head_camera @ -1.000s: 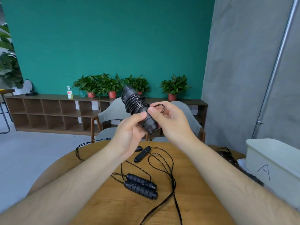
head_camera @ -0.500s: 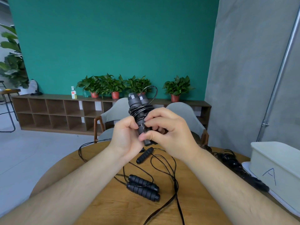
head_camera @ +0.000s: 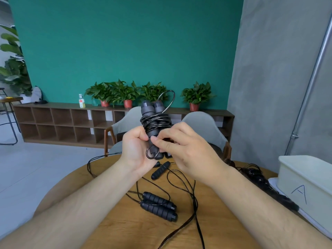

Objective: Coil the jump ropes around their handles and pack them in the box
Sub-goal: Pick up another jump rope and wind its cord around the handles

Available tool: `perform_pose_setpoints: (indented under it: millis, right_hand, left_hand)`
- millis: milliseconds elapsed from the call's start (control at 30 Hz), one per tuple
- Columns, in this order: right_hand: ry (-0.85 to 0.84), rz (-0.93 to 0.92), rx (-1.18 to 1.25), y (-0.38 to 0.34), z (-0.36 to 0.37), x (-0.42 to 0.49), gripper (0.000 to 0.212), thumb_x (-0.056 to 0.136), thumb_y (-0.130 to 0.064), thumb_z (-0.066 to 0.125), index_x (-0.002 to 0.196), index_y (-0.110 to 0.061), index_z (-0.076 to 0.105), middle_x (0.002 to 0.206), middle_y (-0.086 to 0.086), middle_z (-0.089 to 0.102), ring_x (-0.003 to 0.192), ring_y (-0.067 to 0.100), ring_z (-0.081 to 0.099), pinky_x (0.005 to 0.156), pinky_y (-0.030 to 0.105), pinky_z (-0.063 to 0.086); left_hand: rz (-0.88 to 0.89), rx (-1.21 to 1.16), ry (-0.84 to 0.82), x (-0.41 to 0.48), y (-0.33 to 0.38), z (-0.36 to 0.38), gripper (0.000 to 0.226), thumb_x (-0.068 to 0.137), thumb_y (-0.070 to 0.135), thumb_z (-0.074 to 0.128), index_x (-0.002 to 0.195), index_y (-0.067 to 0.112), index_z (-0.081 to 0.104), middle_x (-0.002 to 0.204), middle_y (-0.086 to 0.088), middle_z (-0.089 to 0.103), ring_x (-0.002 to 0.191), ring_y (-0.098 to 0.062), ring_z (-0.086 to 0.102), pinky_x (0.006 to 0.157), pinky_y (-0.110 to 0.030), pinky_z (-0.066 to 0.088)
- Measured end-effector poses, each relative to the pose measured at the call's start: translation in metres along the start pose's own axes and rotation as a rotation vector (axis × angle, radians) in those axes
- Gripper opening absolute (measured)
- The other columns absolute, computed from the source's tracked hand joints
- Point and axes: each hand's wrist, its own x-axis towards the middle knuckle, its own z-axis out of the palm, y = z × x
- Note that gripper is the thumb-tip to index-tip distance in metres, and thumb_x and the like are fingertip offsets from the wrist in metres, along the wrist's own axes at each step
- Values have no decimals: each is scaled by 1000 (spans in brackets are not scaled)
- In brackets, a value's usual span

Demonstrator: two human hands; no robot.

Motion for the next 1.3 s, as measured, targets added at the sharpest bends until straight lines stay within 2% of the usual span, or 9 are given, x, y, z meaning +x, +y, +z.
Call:
perform_pose_setpoints:
  millis: [167,300,400,533,700,800,933,1100,1300]
  right_hand:
    - [168,148,22,-5,8,-4,21,97,-5,63,115,2,71,99,12,64,91,30,55,79,37,48]
    - [241,235,6,-14,9,-5,20,99,-12,62,108,3,72,93,12,65,89,30,58,89,35,49]
    - [280,330,-30,-20,10,-7,13,97,-9,64,94,0,72,88,10,65,86,27,58,89,24,43]
    - [287,394,-76,-22,13,-5,18,95,-10,63,80,-2,68,77,9,59,76,25,51,79,23,39]
    - [310,471,-83,-28,9,4,24,90,-9,61,68,-4,57,67,5,45,70,23,41,67,29,36]
    - [300,532,-83,-30,7,8,24,90,-11,61,68,-6,53,67,3,43,70,21,38,65,26,30]
    - [273,548,-134,-35,11,9,21,93,-10,61,73,-7,55,71,5,47,72,20,39,67,27,32]
    - [338,406,-362,-39,9,9,25,81,2,72,66,-8,55,63,8,47,61,27,46,58,40,43]
    - [343,569,-391,-40,14,7,25,93,-18,53,71,-8,57,66,6,51,65,25,50,61,30,38]
  left_hand:
    - [-9,4,-98,-3,-6,6,44,90,30,42,109,0,68,99,-15,70,85,-26,71,68,-30,58]
    - [-31,25,25,-4,-13,15,60,93,58,52,97,4,80,103,-14,73,94,-25,74,77,-35,62]
    - [-13,-4,139,1,-14,13,60,89,60,61,108,4,68,99,-13,65,88,-24,70,79,-38,60]
    - [-10,44,150,0,-17,17,58,87,60,59,110,7,62,91,-11,64,84,-23,68,76,-37,61]
    - [5,69,89,-4,-19,21,54,97,56,48,90,10,76,86,-8,73,78,-19,74,66,-32,61]
    - [3,68,65,-4,-20,22,58,99,54,44,77,15,81,83,-7,75,75,-18,75,62,-31,60]
    - [8,80,95,-4,-21,21,46,99,52,47,95,15,74,86,-5,75,78,-17,75,64,-29,60]
    - [-7,155,117,-9,-33,19,41,99,47,47,96,19,76,96,-3,78,88,-15,75,74,-29,58]
    - [-24,168,113,-10,-32,22,46,98,55,47,107,18,73,105,-5,78,95,-16,75,83,-34,56]
